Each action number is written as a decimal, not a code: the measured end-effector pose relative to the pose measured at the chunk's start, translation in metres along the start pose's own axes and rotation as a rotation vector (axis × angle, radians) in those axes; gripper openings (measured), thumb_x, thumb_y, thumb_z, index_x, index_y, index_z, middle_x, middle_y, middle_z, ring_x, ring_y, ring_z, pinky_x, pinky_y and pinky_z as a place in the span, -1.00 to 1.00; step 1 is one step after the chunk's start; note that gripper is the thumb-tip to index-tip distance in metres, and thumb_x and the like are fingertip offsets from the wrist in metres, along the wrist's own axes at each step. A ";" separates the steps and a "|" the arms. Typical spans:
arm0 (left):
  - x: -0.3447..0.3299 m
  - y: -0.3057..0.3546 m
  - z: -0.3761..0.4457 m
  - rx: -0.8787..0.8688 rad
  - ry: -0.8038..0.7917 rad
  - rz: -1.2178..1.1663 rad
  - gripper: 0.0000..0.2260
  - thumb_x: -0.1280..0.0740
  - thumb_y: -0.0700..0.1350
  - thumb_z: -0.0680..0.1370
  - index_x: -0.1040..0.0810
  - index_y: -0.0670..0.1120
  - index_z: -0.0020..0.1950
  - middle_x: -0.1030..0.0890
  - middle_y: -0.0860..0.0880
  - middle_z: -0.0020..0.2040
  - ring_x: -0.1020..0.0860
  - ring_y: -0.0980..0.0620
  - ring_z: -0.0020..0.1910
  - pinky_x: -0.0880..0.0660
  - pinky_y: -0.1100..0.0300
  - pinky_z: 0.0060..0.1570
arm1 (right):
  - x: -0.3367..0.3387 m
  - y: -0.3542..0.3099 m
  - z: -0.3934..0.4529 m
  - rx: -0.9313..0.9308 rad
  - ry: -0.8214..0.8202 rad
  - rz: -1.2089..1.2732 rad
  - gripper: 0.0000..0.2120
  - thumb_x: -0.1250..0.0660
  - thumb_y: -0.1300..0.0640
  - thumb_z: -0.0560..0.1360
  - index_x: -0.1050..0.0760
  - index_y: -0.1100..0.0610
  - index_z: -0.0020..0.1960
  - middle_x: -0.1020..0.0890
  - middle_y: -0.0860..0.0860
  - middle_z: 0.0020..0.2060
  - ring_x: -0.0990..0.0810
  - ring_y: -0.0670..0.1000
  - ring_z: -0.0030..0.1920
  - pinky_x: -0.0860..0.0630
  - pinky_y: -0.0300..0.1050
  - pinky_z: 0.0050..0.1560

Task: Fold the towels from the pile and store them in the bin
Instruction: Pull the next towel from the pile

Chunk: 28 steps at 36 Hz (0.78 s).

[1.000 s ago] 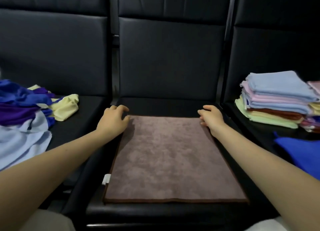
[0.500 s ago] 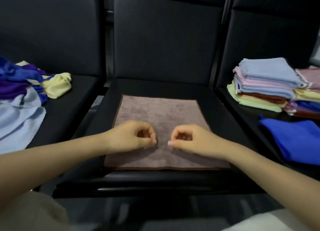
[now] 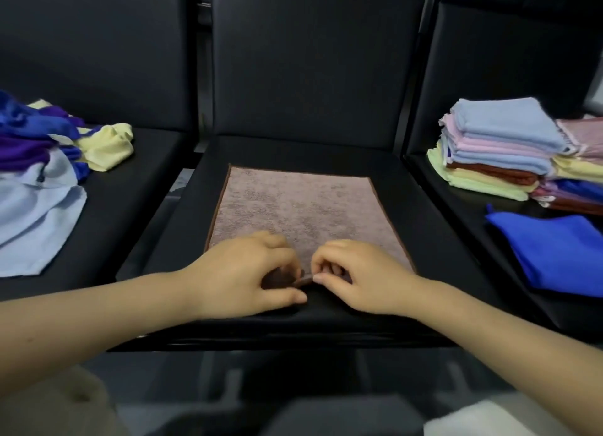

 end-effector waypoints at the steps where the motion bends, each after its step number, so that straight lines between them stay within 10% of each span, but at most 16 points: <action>1: -0.002 0.001 0.000 -0.005 -0.012 0.049 -0.47 -0.05 0.43 0.38 -0.51 0.14 0.11 -0.44 0.22 0.00 -0.36 0.25 0.03 -0.44 0.23 -0.04 | 0.000 0.004 0.002 -0.060 -0.015 0.060 -0.98 -0.33 0.08 0.55 -0.52 0.00 -0.07 -0.53 -0.13 -0.26 -0.47 -0.12 -0.22 -0.38 -0.32 -0.20; 6: 0.007 -0.006 0.001 -0.009 0.098 0.078 -0.59 -0.03 0.23 0.45 -0.54 0.07 0.04 -0.50 0.16 -0.09 -0.47 0.14 -0.06 -0.48 0.16 -0.16 | -0.002 0.013 0.007 -0.170 -0.064 0.260 -0.91 -0.38 0.02 0.52 -0.47 -0.08 -0.09 -0.54 -0.12 -0.27 -0.46 -0.16 -0.26 -0.44 -0.27 -0.20; 9: 0.014 -0.016 0.006 0.045 0.130 0.029 -0.57 0.01 0.22 0.47 -0.53 -0.02 -0.08 -0.54 0.11 -0.18 -0.51 0.09 -0.17 -0.49 0.07 -0.16 | -0.002 0.008 0.006 -0.126 -0.104 0.021 -0.74 -0.38 -0.17 0.48 -0.44 -0.07 0.07 -0.47 -0.19 -0.22 -0.46 -0.14 -0.19 -0.44 -0.23 -0.16; 16: 0.044 -0.032 0.016 0.082 0.182 0.108 -0.76 -0.20 0.07 0.55 -0.57 -0.04 -0.07 -0.63 0.02 -0.16 -0.58 -0.04 -0.16 -0.50 0.06 -0.16 | 0.030 0.032 0.004 -0.138 -0.021 -0.287 -0.87 -0.19 0.08 0.62 -0.48 0.09 -0.01 -0.58 -0.04 -0.12 -0.54 0.07 -0.06 -0.42 -0.03 -0.13; 28: 0.065 -0.090 0.012 0.410 0.140 0.000 -0.88 -0.32 -0.06 0.57 -0.62 -0.07 -0.03 -0.62 -0.01 -0.17 -0.55 -0.01 -0.12 -0.42 0.15 -0.11 | 0.065 0.117 -0.037 -0.497 0.175 0.520 -0.87 -0.34 0.13 0.57 -0.65 0.02 -0.09 -0.69 -0.10 -0.19 -0.62 -0.20 -0.15 -0.49 -0.35 -0.05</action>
Point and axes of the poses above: each hand's wrist, its own z-axis towards the middle knuckle, its own x-axis out of the back of the hand, y = z × x, the point moved 9 cm from there along z, towards the middle knuckle
